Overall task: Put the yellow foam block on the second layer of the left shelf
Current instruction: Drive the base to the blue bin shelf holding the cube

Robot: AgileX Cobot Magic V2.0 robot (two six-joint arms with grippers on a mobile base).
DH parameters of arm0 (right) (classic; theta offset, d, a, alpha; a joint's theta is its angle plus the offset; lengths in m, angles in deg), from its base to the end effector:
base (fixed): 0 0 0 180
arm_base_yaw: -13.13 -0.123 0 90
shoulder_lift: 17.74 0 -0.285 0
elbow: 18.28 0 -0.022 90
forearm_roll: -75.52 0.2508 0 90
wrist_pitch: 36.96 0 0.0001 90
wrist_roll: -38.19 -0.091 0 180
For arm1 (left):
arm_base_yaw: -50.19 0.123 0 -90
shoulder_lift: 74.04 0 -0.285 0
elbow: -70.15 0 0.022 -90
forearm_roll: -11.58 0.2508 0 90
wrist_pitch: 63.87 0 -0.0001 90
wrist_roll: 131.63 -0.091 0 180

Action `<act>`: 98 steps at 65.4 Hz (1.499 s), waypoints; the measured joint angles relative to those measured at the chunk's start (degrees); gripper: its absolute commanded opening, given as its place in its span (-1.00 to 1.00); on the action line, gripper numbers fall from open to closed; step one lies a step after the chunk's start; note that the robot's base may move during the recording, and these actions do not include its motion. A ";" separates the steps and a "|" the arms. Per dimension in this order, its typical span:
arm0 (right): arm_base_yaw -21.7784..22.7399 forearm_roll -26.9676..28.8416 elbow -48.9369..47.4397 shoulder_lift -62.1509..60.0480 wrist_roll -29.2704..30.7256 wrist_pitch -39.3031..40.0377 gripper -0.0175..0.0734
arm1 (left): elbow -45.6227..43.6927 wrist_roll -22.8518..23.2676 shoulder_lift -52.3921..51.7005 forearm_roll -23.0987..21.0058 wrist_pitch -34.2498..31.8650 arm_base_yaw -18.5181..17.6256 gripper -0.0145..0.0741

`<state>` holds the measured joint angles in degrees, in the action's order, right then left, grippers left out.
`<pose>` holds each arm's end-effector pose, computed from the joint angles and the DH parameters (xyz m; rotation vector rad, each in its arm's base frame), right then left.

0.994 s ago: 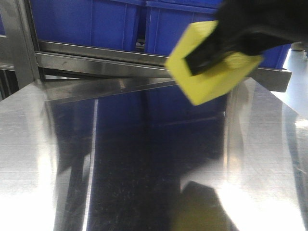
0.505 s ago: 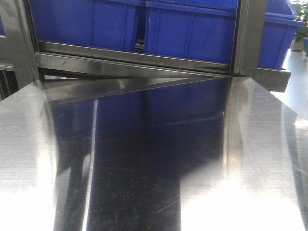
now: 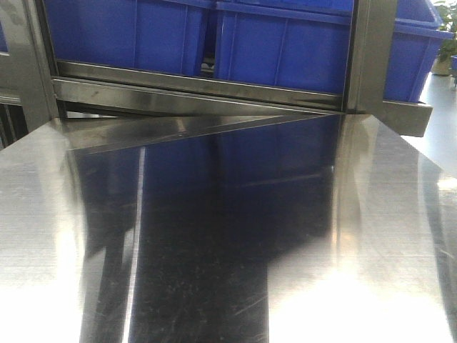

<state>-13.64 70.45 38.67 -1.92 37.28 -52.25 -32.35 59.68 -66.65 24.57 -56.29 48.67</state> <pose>0.0454 0.0205 0.2991 -0.3913 1.4930 0.2981 0.0561 0.0012 0.2002 0.0205 1.6105 0.0246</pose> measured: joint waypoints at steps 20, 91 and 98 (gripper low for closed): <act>0.00 -0.13 0.00 0.00 0.00 0.00 -0.39 | 0.00 0.00 0.00 0.00 0.00 0.00 -0.36; 0.00 -0.13 0.09 0.00 0.00 0.22 -0.39 | 0.00 0.00 0.00 0.00 0.00 -0.27 -0.36; 0.00 -0.13 0.09 0.00 0.00 0.22 -0.39 | 0.00 0.00 0.00 0.00 0.00 -0.27 -0.36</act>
<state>-13.64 70.32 38.77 -1.92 37.28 -52.03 -32.35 59.68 -66.65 24.57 -56.29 48.40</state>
